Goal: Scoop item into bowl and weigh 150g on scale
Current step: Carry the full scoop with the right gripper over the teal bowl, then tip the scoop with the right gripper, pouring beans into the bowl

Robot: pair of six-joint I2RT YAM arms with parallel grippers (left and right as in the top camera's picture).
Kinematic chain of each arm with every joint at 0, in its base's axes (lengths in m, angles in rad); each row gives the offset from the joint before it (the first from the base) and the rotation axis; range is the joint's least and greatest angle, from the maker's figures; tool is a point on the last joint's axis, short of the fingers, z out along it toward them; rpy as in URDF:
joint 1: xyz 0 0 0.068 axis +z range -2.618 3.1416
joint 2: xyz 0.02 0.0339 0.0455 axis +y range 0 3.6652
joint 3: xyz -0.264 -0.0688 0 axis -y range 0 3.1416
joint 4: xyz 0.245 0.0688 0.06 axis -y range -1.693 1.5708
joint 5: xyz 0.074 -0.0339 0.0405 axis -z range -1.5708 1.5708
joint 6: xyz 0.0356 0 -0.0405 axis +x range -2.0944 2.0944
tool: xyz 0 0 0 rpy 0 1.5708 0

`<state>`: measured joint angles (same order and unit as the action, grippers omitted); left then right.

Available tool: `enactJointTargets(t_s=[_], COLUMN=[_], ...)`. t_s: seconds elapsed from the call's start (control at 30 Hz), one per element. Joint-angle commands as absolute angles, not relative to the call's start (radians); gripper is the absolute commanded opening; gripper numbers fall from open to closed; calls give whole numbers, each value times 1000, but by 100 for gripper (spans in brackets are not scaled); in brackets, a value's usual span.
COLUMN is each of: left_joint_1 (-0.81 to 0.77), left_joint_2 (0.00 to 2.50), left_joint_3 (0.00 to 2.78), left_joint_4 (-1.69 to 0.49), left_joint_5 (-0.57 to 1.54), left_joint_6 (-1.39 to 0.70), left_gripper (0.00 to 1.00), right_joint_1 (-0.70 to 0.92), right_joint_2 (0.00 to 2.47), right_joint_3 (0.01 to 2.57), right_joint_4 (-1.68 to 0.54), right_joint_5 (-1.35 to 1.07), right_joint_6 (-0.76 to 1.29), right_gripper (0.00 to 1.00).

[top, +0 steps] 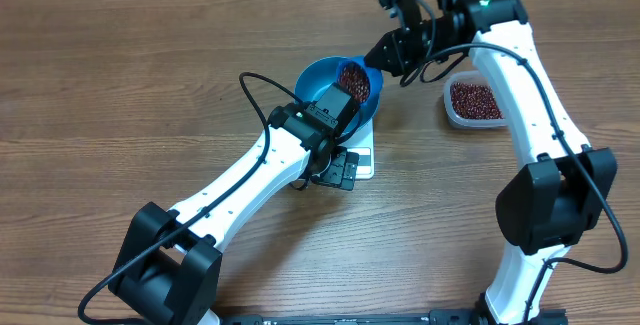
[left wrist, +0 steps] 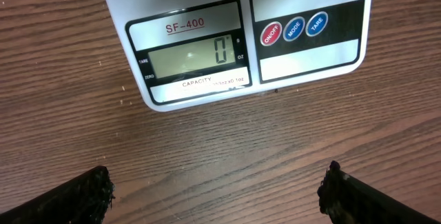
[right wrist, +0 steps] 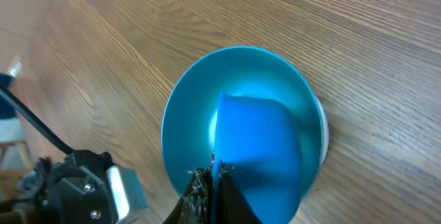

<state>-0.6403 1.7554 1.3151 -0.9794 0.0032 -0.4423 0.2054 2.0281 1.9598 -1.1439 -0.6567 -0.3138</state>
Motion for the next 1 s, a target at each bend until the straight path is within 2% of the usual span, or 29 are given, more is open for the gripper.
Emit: enactJointTargets(t_s=[0.0, 0.63, 0.97], left_joint_1=[-642, -642, -642], left_joint_2=[1754, 1754, 1754], left_joint_3=[1305, 1305, 1305], left_joint_4=[-978, -978, -978], left_joint_5=[-10, -10, -10], left_joint_6=[-442, -442, -442], left_gripper=[100, 99, 100], right_joint_1=[220, 307, 326], right_joint_2=[1980, 1974, 1895], right_joint_3=[1986, 1986, 1986], right_joint_4=[-1132, -1054, -1047], right_joint_5=[-642, -589, -532], right_joint_6=[-372, -453, -528], right_gripper=[4, 4, 4])
